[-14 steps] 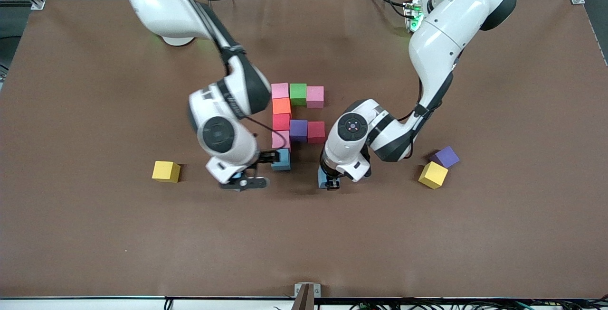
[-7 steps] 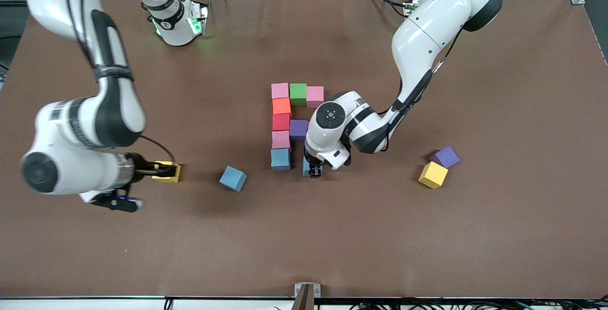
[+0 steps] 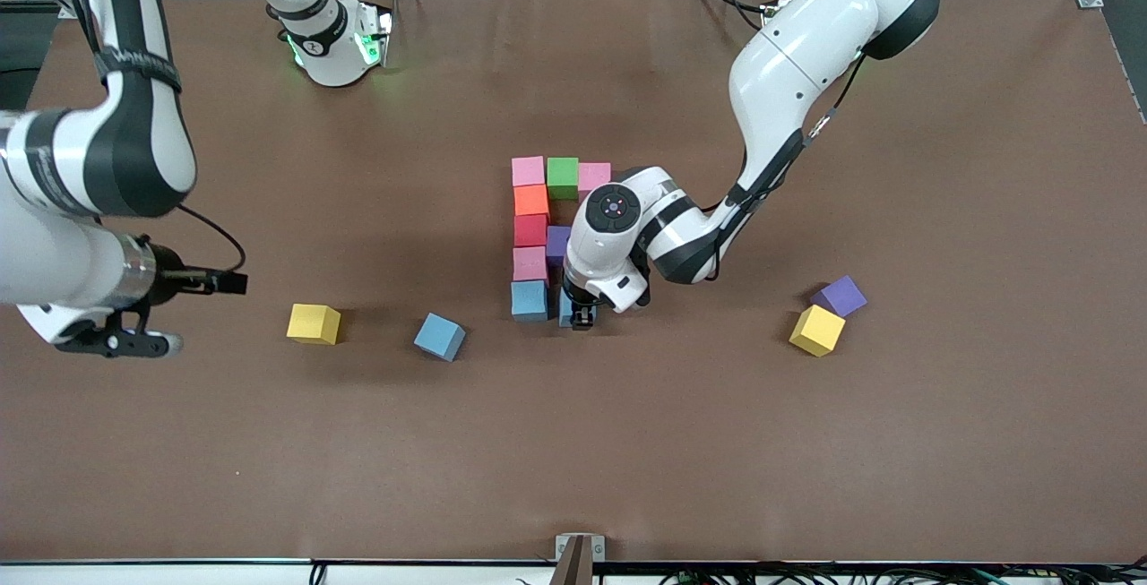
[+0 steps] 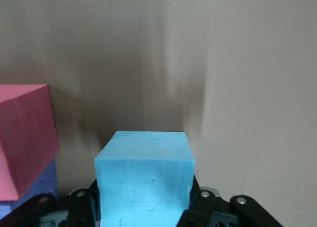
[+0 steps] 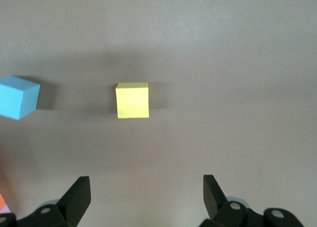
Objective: Arrange 11 blocks into digit 3
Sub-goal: 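Open the left gripper and lift it away from the blue block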
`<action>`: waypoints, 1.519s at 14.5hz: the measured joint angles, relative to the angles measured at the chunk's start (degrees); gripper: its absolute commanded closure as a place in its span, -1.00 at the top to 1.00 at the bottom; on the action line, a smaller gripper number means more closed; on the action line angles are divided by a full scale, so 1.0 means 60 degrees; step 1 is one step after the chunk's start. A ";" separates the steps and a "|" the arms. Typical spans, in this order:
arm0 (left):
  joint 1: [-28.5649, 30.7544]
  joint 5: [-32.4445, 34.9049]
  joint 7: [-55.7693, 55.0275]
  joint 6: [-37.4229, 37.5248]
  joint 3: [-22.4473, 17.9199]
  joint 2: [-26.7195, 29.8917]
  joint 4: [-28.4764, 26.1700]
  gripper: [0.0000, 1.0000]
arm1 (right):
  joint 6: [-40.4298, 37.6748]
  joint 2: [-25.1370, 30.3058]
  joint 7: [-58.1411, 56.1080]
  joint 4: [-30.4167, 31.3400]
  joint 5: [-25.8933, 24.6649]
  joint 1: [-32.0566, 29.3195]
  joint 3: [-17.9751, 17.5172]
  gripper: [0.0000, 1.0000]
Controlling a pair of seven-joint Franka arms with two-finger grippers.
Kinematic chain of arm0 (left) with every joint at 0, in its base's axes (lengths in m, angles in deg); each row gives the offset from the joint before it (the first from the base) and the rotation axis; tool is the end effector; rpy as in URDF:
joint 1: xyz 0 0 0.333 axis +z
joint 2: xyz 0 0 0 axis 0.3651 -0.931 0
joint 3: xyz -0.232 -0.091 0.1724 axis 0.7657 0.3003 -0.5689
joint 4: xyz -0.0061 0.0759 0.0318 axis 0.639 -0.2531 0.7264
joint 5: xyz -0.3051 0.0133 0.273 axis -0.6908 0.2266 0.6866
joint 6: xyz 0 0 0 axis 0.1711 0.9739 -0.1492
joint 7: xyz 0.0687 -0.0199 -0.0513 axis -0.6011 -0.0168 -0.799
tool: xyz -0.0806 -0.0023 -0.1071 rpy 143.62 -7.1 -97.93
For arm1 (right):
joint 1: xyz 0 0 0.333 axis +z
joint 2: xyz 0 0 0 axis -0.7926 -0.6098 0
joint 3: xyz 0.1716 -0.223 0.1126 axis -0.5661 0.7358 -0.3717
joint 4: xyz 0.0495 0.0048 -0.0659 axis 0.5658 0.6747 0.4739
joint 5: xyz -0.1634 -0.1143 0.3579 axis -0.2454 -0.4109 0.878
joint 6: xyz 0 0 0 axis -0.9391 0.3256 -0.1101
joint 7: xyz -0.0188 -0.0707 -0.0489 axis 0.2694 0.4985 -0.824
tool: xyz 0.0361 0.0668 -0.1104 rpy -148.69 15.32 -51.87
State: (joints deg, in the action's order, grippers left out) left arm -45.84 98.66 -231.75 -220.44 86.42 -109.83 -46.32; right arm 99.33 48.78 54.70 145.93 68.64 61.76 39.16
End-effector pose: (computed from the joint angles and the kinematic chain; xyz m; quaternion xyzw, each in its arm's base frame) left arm 0.5528 -0.5218 0.1506 0.6988 0.7086 -0.0292 0.0938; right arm 0.6469 0.0196 0.4231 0.9947 -0.0228 -0.0962 0.0288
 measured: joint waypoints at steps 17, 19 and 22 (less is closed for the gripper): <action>-0.0279 -0.0001 -0.0378 -0.0269 0.0002 -0.0205 0.0065 1.00 | -0.1327 0.1567 -0.2175 -0.0823 -0.0738 -0.1341 0.0037 1.00; -0.0279 -0.0001 -0.0377 -0.0269 0.0028 -0.0194 0.0197 1.00 | -0.1352 0.1528 -0.2175 -0.0824 -0.0661 -0.1337 -0.0026 1.00; -0.0272 -0.0001 -0.0377 -0.0213 0.0037 -0.0052 0.0328 1.00 | -0.1352 0.1447 -0.2174 -0.0824 -0.0360 -0.1334 -0.0078 1.00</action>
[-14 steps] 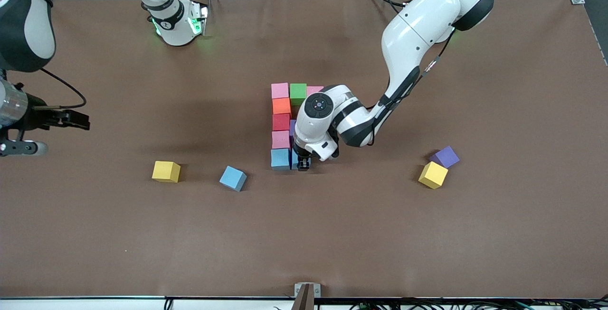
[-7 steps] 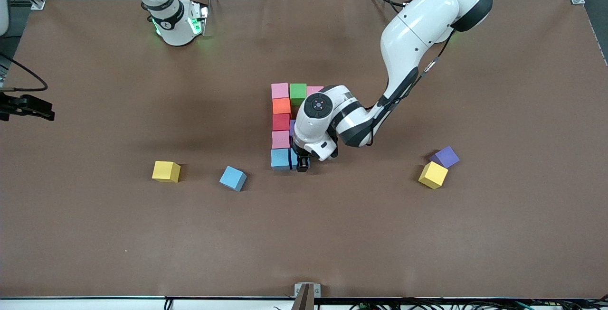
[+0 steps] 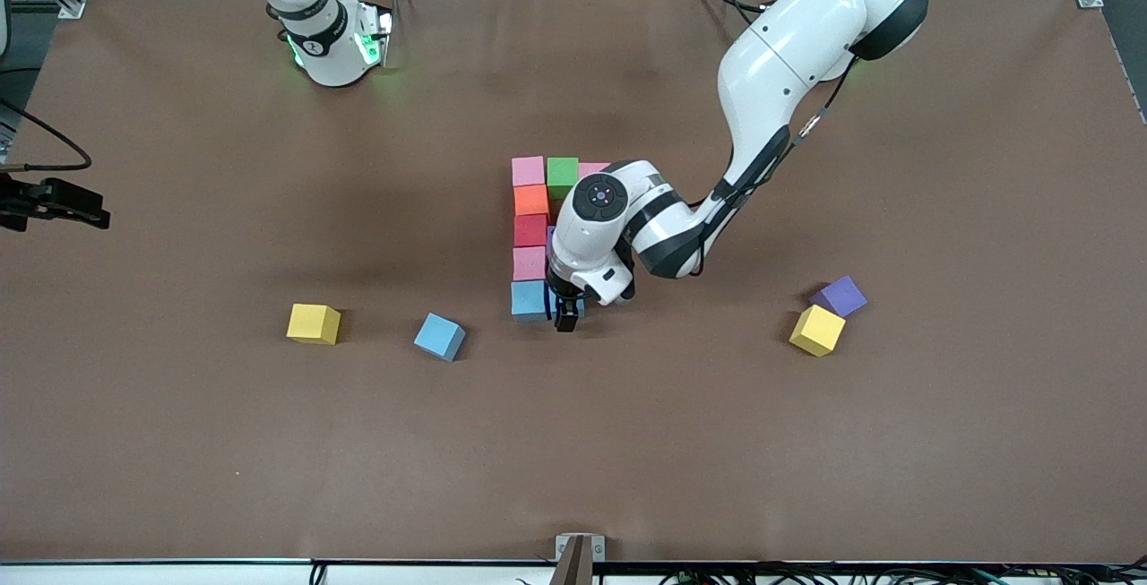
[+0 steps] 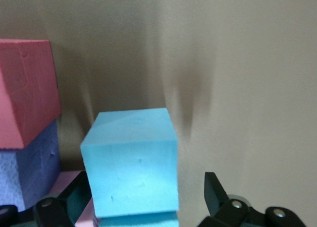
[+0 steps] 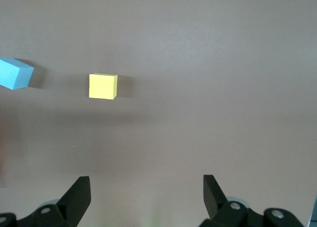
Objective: Arrange 11 blocks into digit 3
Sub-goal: 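Open the left gripper and lift it away from the blue block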
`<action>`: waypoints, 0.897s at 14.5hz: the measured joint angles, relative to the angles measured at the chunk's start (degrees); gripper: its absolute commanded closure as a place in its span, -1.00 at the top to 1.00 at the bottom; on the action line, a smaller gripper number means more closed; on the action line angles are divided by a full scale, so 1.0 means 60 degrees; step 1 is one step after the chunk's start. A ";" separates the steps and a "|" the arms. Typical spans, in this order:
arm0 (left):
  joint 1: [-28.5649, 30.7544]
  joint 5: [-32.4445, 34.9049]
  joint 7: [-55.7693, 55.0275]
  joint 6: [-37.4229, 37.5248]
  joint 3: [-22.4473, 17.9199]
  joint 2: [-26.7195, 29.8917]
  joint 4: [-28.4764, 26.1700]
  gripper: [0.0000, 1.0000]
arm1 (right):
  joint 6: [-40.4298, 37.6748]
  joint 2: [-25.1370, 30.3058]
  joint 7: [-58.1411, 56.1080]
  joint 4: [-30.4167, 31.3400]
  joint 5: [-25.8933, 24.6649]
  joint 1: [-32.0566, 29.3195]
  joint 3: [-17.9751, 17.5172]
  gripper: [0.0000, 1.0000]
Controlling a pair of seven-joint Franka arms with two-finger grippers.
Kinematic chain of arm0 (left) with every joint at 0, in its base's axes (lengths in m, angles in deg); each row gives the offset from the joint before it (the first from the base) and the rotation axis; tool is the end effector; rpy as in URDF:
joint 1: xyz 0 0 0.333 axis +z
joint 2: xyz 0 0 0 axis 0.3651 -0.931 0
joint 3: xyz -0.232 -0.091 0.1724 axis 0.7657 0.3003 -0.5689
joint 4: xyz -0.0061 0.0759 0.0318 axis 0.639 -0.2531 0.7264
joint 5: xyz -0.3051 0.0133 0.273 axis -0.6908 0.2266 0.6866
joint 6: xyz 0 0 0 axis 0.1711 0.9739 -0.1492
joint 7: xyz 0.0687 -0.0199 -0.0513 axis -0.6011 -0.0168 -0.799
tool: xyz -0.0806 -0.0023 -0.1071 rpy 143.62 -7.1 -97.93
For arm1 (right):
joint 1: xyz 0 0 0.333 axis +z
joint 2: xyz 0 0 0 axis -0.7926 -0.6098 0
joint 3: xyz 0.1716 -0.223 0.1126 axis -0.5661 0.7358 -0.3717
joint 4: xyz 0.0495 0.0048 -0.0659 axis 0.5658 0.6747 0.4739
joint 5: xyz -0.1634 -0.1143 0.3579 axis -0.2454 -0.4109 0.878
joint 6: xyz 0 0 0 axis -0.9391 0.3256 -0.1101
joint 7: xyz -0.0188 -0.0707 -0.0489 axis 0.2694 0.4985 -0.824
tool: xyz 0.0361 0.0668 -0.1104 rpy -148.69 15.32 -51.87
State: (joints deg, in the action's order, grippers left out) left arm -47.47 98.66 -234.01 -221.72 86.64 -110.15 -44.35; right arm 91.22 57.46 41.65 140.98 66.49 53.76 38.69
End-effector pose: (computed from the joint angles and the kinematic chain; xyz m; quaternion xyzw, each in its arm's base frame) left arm 0.5484 -0.5433 0.1652 0.6897 0.7136 -0.0353 0.1177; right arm 0.6098 -0.0694 0.5497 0.9980 0.0233 -0.0541 0.0247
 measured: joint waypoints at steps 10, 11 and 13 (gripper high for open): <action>0.2083 0.0001 0.2969 0.3813 0.1943 0.1022 -0.0008 1.00 | -0.0358 0.0007 0.0000 -0.0071 0.0087 0.0072 -0.0129 1.00; 0.2524 0.0000 0.3595 0.4293 0.2143 0.1224 -0.0050 1.00 | -0.0488 0.0020 0.0000 -0.0097 0.0088 0.0080 -0.0147 1.00; 0.3418 0.0000 0.4797 0.4708 0.2451 0.1681 -0.0405 1.00 | -0.0604 0.0079 0.0000 -0.0109 0.0092 0.0003 -0.0208 1.00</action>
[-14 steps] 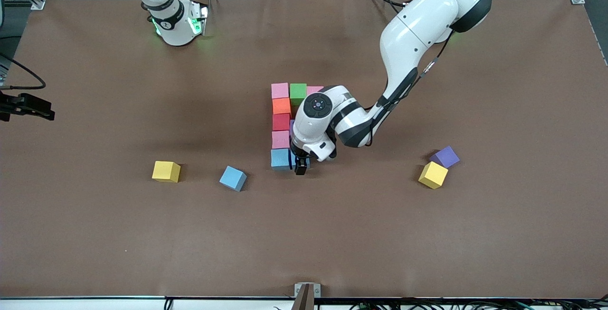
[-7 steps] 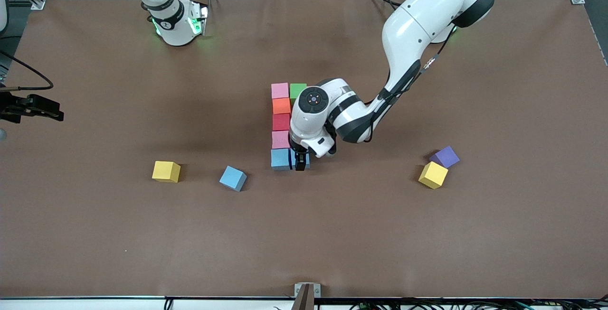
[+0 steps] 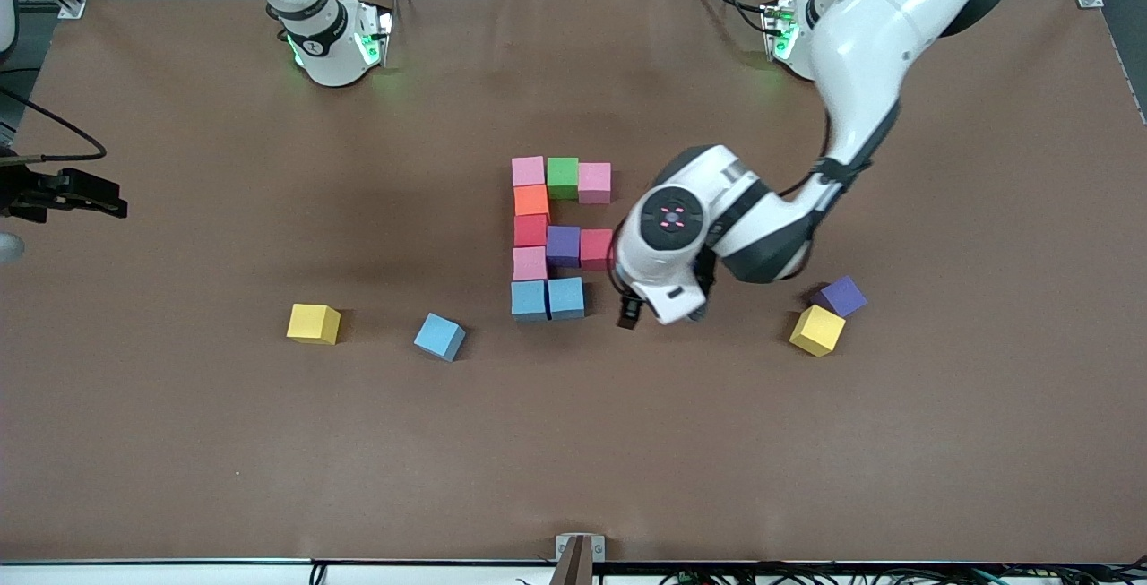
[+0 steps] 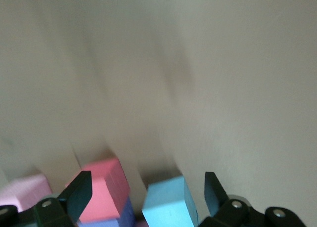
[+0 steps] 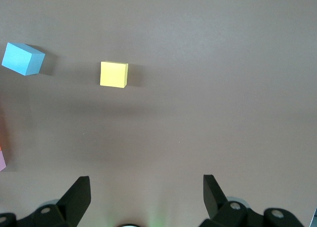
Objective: Arrange 11 blocks into digit 3
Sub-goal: 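Open the left gripper and lift it away from the blue block, then reach the yellow block beside the purple block and grasp it with the left gripper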
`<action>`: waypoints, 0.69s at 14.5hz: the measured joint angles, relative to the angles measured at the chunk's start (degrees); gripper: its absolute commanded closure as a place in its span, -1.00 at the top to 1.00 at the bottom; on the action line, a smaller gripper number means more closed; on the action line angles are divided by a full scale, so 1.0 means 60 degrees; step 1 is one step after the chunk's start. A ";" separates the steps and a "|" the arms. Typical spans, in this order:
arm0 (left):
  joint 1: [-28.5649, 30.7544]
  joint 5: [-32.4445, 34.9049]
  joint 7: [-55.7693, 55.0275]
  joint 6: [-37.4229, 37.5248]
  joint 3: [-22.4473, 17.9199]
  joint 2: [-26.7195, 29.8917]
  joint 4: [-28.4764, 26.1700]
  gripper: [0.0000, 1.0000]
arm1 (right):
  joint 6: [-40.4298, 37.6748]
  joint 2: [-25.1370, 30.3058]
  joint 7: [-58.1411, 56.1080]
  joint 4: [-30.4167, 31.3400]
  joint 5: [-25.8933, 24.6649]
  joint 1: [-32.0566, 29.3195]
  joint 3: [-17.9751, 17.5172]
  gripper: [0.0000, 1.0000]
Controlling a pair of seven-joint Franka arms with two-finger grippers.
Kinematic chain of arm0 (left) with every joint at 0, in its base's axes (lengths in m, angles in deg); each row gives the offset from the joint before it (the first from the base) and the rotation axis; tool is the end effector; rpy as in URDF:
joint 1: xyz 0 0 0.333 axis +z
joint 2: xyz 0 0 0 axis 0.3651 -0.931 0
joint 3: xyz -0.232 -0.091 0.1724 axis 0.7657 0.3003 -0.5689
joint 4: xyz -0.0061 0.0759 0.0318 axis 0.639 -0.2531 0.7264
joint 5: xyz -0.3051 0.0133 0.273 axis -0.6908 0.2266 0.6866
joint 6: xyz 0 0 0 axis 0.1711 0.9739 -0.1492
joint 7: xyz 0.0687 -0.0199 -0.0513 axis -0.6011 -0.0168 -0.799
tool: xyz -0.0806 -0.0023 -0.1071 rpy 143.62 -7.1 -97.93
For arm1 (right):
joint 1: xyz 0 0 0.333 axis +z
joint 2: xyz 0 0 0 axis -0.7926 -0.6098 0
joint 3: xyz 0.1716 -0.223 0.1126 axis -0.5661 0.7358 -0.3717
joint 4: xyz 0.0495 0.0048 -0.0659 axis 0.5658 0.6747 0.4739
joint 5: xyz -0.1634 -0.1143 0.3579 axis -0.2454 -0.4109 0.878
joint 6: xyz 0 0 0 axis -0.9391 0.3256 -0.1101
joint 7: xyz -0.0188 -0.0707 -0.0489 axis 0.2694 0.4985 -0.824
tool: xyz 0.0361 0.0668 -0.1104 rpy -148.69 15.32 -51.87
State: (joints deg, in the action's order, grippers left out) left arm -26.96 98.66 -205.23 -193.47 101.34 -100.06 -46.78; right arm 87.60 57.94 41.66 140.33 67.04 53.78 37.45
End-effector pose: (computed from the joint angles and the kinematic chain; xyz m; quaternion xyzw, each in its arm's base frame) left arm 0.5976 -0.4145 0.2769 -0.8074 -0.5877 0.0506 0.0080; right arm 0.6011 -0.0551 0.5553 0.9965 0.0334 -0.0747 0.0152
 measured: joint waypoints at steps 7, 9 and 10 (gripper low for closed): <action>0.3592 0.0322 0.3542 -0.1479 0.0606 0.1721 -0.3327 1.00 | -0.0176 0.0407 0.0000 0.0005 0.0005 -0.0297 -0.0454 1.00; 0.4406 0.0701 0.4046 -0.2377 0.0629 0.1983 -0.4359 1.00 | -0.0196 0.0470 0.0000 0.0027 0.0006 -0.0274 -0.0470 1.00; 0.4707 0.0993 0.4241 -0.2642 0.0634 0.2033 -0.4738 1.00 | -0.0191 0.0558 0.0000 0.0118 0.0008 -0.0259 -0.0470 1.00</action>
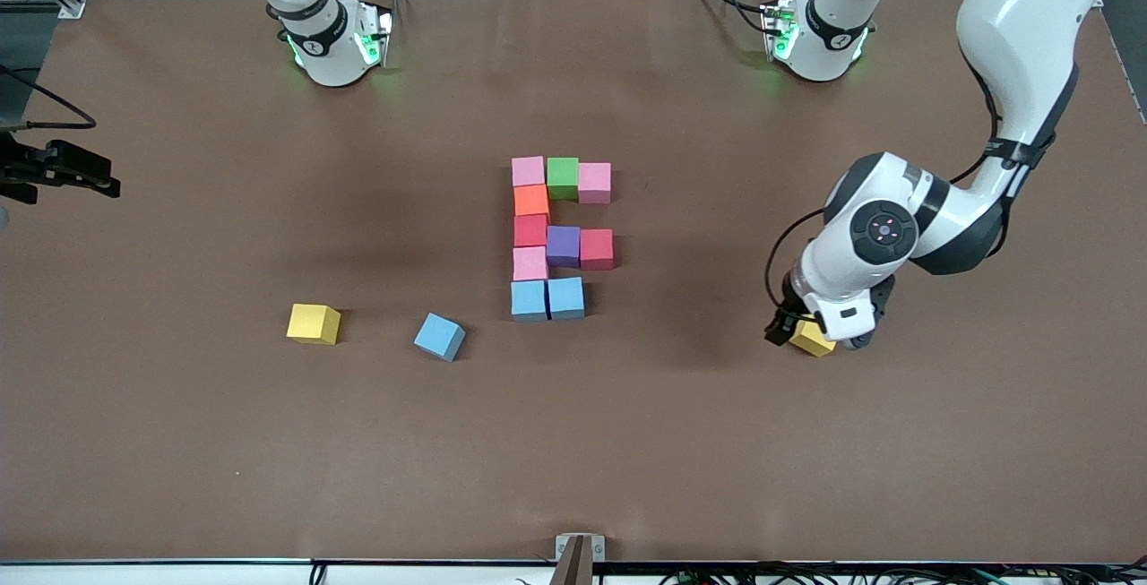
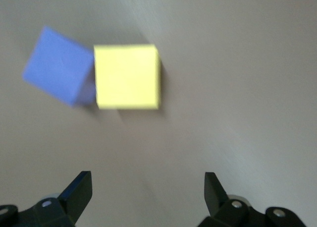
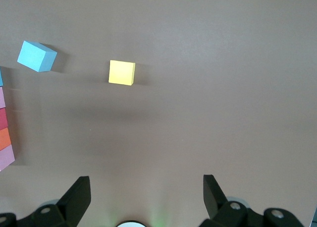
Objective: Arrange 11 blocks into digit 3
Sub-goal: 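Reach the yellow block beside the purple block and grasp it with the left gripper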
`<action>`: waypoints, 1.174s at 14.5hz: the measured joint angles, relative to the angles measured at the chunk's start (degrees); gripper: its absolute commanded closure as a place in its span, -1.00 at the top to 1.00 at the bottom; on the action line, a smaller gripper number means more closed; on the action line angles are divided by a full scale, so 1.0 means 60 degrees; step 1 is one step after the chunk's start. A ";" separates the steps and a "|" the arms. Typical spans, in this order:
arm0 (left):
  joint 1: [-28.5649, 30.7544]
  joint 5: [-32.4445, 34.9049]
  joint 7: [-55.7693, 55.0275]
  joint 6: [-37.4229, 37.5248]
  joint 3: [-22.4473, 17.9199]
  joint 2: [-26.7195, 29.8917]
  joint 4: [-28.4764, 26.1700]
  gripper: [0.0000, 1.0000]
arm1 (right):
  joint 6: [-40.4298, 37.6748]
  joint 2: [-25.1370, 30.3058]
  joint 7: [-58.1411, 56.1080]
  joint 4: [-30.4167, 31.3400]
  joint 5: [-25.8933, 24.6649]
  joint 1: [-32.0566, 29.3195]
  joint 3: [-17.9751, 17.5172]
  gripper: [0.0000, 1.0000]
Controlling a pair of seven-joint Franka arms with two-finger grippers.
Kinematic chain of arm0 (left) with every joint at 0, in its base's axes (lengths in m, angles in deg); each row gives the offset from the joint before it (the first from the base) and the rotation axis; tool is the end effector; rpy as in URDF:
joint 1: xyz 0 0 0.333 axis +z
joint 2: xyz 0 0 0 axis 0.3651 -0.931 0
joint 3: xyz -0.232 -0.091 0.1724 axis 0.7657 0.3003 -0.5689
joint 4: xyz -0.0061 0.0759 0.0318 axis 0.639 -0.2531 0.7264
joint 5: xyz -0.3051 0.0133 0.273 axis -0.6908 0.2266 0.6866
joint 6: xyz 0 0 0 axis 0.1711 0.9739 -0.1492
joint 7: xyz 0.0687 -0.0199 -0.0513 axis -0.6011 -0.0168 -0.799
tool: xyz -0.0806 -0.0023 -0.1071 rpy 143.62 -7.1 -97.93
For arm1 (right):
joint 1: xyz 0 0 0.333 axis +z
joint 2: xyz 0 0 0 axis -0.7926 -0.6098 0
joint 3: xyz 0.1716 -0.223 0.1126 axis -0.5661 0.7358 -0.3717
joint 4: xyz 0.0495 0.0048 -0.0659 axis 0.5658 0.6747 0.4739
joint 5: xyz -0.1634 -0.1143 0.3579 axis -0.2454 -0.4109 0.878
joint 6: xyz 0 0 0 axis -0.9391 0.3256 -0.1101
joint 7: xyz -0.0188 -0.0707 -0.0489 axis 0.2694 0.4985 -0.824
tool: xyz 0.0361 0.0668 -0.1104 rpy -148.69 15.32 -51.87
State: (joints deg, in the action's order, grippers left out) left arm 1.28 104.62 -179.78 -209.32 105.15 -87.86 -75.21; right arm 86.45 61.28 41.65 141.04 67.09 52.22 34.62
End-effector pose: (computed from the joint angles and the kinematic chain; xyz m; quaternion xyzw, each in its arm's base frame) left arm 0.6112 -0.1844 0.2287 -0.8748 -0.4843 -0.0012 0.0114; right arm 0.5850 -0.0439 0.5822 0.9971 0.0440 -0.0614 0.0107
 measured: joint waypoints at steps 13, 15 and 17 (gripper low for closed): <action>0.0738 0.1378 0.0200 -0.1516 -0.0081 -0.0668 -0.0873 1.00 | 0.0821 0.2012 -0.0002 0.2232 -0.0008 0.0224 0.0202 1.00; 0.0741 0.1460 0.0200 -0.1570 -0.0114 -0.0785 -0.0872 1.00 | 0.0647 0.2051 -0.0003 0.2083 -0.0010 0.0221 0.0206 1.00; 0.0750 0.1570 0.0199 -0.1596 -0.0144 -0.0818 -0.0872 1.00 | 0.0591 0.2088 -0.0008 0.2008 -0.0010 0.0221 0.0200 1.00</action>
State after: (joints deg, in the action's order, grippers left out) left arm 5.78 114.04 -178.59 -218.90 104.29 -92.77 -80.44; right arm 89.99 73.81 41.61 153.08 67.03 53.55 35.82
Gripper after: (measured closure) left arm 0.000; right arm 0.000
